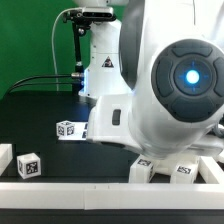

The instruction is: Assemble chair

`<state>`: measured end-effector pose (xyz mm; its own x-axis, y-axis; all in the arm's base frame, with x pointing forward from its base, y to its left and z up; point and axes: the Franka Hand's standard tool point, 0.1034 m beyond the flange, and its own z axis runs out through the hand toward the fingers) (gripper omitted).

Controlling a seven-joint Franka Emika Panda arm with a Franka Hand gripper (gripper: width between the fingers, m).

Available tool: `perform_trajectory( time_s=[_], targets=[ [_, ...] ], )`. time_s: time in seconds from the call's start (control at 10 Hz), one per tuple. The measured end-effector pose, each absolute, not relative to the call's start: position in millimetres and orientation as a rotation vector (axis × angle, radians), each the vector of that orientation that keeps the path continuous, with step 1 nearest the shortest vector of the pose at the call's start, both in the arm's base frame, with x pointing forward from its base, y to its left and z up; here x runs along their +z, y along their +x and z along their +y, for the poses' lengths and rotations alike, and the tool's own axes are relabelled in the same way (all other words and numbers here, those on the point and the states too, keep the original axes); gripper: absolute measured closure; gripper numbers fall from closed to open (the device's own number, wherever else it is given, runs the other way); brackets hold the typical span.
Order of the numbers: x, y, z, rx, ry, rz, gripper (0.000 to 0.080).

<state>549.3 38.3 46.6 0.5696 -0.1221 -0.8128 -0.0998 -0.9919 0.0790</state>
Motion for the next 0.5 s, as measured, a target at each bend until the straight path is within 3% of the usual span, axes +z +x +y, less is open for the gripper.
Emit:
perform_trajectory(
  time_s=[0.3,0.5],
  targets=[
    [62.0,560,32,-1.38,2.797,-0.215,0.0152],
    [86.4,581,33,-1.205,2.888,-0.206,0.015]
  ],
)
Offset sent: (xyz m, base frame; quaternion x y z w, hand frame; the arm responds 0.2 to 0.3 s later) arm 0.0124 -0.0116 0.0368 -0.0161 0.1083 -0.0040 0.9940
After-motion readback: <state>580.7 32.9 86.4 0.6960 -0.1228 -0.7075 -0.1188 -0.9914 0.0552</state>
